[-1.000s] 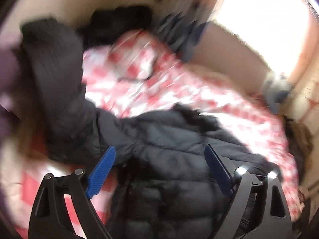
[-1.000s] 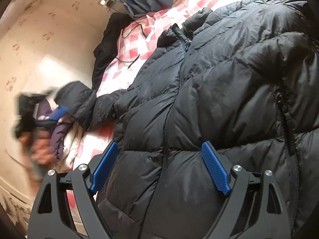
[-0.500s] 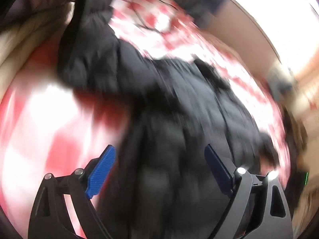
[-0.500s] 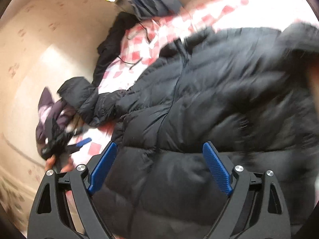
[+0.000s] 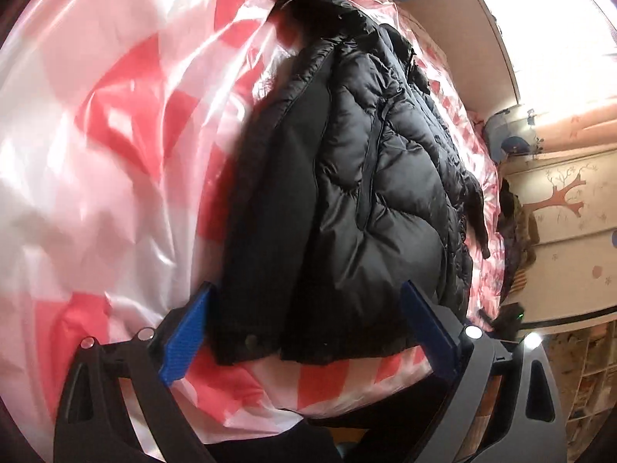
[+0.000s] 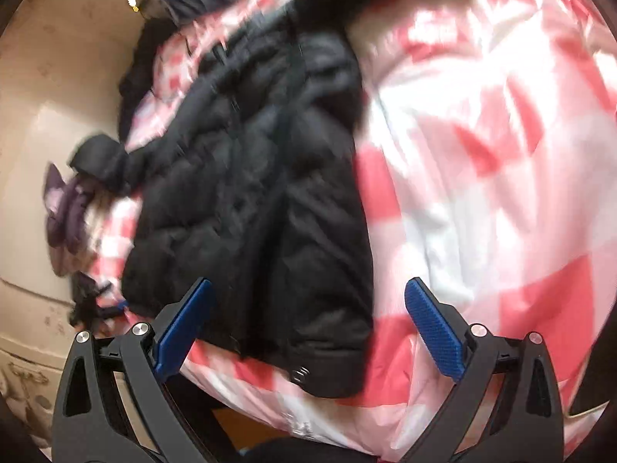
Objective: Fold large clothes
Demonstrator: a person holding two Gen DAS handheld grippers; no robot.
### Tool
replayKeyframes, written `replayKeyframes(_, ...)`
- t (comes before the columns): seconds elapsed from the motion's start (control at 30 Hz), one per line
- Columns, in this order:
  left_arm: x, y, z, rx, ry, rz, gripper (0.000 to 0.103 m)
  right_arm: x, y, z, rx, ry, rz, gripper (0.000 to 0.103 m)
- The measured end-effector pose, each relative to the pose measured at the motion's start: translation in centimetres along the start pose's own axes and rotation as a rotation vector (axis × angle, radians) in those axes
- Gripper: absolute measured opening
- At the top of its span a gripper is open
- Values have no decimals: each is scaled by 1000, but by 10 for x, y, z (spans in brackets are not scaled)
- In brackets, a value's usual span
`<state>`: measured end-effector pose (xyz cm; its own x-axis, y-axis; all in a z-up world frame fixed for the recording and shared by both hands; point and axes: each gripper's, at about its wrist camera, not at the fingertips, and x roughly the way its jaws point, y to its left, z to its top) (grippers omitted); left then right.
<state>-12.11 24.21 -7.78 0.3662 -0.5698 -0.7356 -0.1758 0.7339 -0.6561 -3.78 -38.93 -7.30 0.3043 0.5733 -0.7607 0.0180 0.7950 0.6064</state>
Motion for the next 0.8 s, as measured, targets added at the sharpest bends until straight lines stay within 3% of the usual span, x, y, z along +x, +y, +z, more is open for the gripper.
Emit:
replayKeyframes(0.07, 3, -3, -1, 10, 6, 30, 92, 11, 1, -6, 2, 27, -8, 97)
replayKeyframes(0.1, 2, -4, -2, 2, 10, 9, 92, 12, 4, -7, 9, 31, 33, 97)
replayKeyframes(0.13, 1, -5, -3, -8, 18, -65, 92, 9, 7, -8, 29, 36, 149, 97)
replayKeyframes(0.2, -15, -13, -10, 4, -8, -232, 93, -5, 14, -8, 23, -13, 238, 97)
replayKeyframes(0.3, -17, -20, -14, 47, -17, -203, 95, -14, 6, -12, 53, -23, 370, 97)
replayKeyframes(0.37, -4, -11, -16, 14, 22, -163, 95, -10, 0, -14, 47, -1, 229, 97)
replayKeyframes(0.4, 0, -8, -17, 0, 29, -163, 95, -6, -2, -15, 47, 15, 207, 97)
replayKeyframes(0.5, 7, -6, -21, -18, 36, -215, 95, 4, -3, -17, 65, 55, 235, 97)
replayKeyframes(0.57, 4, -11, -22, -12, 18, -261, 95, -2, 4, -19, 47, 27, 324, 97)
replayKeyframes(0.6, 1, -14, -21, 2, 0, -270, 95, -3, 7, -16, 44, 23, 328, 97)
replayKeyframes(0.7, 6, -16, -18, 18, 4, -190, 92, 7, 3, -16, 64, 73, 254, 97)
replayKeyframes(0.8, 7, -6, -17, -49, 7, -227, 91, -8, 12, -23, 50, 54, 218, 97)
